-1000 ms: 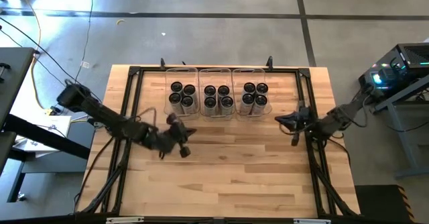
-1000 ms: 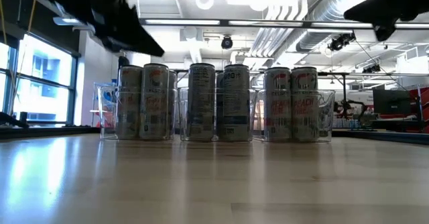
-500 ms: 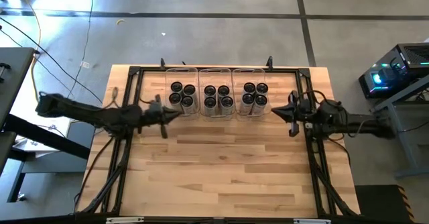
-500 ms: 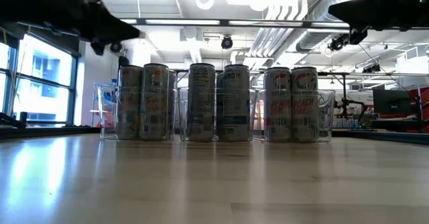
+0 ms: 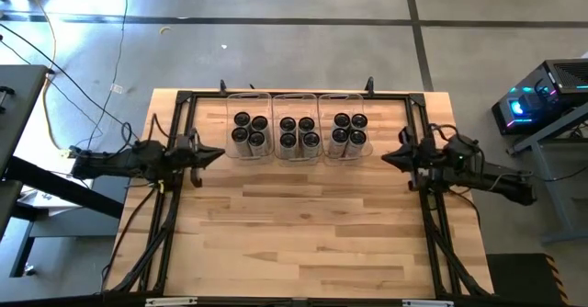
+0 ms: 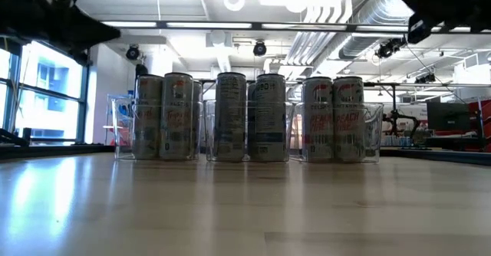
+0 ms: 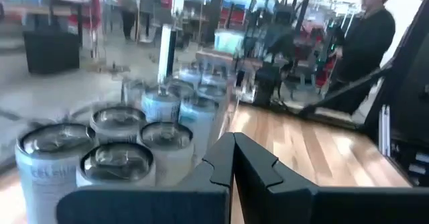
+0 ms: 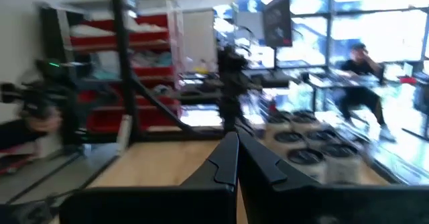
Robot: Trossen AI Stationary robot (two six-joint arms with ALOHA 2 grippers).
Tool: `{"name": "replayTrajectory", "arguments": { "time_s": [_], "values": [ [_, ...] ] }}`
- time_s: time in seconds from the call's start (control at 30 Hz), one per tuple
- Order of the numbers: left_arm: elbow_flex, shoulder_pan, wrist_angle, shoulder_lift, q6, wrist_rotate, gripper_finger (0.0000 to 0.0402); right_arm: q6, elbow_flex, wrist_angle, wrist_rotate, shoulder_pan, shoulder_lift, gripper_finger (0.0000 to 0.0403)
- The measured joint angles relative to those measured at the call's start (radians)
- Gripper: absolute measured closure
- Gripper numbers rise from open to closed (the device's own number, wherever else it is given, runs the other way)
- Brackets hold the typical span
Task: Sort soda cans
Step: Return to Home Position
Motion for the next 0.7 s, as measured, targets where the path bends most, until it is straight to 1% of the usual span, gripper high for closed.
{"name": "replayTrajectory", "arguments": {
  "time_s": [0.07,0.17,0.27,0.43,0.53,0.63,0.7],
  "values": [
    [-0.005,0.0,-0.034,0.004,-0.011,0.001,0.0401,-0.005,-0.001,-0.015,-0.019,0.001,-0.041,0.0403],
    [-0.018,0.0,-0.029,0.019,-0.006,0.003,0.0401,-0.008,-0.014,-0.019,-0.019,0.0,-0.037,0.0403],
    [-0.045,-0.001,-0.025,0.014,-0.008,0.005,0.0401,0.026,-0.06,0.01,-0.019,0.0,-0.032,0.0403],
    [-0.094,-0.001,0.027,0.002,-0.003,0.006,0.0402,0.096,-0.166,0.165,0.0,0.0,-0.038,0.0403],
    [-0.107,-0.001,0.097,0.002,0.038,0.019,0.0402,0.109,-0.194,0.255,0.0,0.003,-0.038,0.0403],
    [-0.116,-0.001,0.19,0.002,0.116,0.053,0.0402,0.091,-0.195,0.292,0.001,0.015,-0.037,0.0403],
    [-0.131,-0.002,0.238,0.002,0.165,0.053,0.0401,0.083,-0.195,0.29,0.024,0.021,-0.036,0.0403]
  ]
}}
